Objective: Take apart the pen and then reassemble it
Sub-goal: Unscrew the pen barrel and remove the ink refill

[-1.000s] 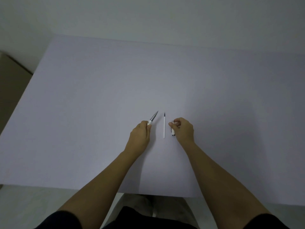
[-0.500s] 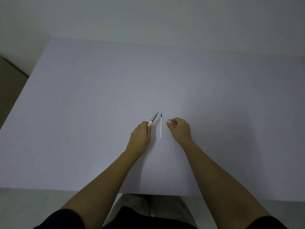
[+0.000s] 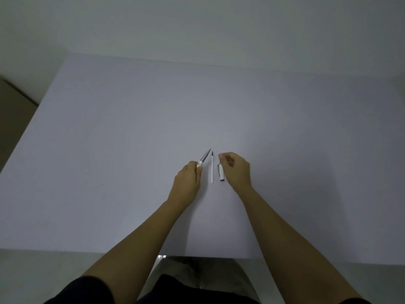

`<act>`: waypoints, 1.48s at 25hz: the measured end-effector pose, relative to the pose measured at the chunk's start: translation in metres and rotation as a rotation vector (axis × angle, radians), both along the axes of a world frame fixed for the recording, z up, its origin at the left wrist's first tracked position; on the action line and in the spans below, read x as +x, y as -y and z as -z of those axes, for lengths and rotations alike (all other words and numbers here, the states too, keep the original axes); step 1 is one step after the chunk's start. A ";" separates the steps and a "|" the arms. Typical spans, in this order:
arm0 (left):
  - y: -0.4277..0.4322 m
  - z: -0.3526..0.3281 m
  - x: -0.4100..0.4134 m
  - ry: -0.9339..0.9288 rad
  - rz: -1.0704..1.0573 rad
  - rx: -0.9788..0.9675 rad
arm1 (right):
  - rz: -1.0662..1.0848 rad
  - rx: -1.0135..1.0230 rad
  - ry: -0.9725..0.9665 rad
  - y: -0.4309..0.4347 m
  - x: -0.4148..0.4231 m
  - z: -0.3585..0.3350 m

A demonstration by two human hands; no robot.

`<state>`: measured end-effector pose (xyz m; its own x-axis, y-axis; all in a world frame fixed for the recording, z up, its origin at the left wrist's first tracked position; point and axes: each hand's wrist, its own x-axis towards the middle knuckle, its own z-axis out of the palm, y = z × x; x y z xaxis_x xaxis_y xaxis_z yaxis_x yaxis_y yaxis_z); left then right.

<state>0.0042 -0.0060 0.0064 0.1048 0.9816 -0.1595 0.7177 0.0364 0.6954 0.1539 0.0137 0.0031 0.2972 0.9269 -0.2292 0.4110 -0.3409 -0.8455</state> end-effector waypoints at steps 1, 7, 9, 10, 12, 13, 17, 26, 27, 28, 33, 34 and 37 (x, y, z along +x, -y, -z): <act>0.000 -0.001 0.002 0.002 0.002 0.004 | -0.052 -0.008 -0.098 -0.002 -0.004 -0.009; 0.001 -0.008 0.013 0.019 0.012 0.036 | -0.058 -0.050 -0.362 -0.011 -0.019 -0.020; -0.001 -0.010 0.011 0.081 0.025 0.020 | -0.078 -0.060 -0.377 -0.011 -0.017 -0.022; -0.002 -0.011 0.009 0.117 0.036 0.003 | -0.079 -0.055 -0.387 -0.012 -0.015 -0.025; -0.004 -0.015 0.006 0.200 0.052 -0.069 | -0.073 -0.038 -0.426 -0.011 -0.013 -0.028; -0.005 -0.016 0.003 0.275 0.044 -0.131 | -0.077 -0.029 -0.446 -0.010 -0.013 -0.029; -0.003 -0.016 -0.005 0.391 0.044 -0.243 | -0.097 0.001 -0.490 -0.003 -0.013 -0.025; -0.001 -0.016 -0.005 0.183 0.080 -0.007 | -0.050 -0.016 -0.622 -0.002 -0.019 -0.026; -0.001 -0.015 -0.006 0.173 0.081 -0.011 | -0.051 -0.007 -0.653 -0.002 -0.018 -0.026; 0.000 -0.015 -0.007 0.150 0.090 -0.020 | -0.065 -0.009 -0.675 -0.003 -0.017 -0.027; 0.006 -0.011 -0.010 0.021 0.133 0.025 | -0.139 -0.020 -0.578 -0.001 -0.015 -0.033; 0.006 -0.011 -0.011 0.022 0.129 0.031 | -0.127 -0.019 -0.547 0.001 -0.016 -0.034; 0.005 -0.011 -0.013 0.012 0.129 0.035 | -0.093 -0.022 -0.495 0.004 -0.017 -0.035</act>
<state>-0.0090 -0.0115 0.0173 0.2320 0.9648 -0.1236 0.7065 -0.0798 0.7032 0.1368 0.0095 0.0380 0.0639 0.9378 -0.3412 -0.0080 -0.3414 -0.9399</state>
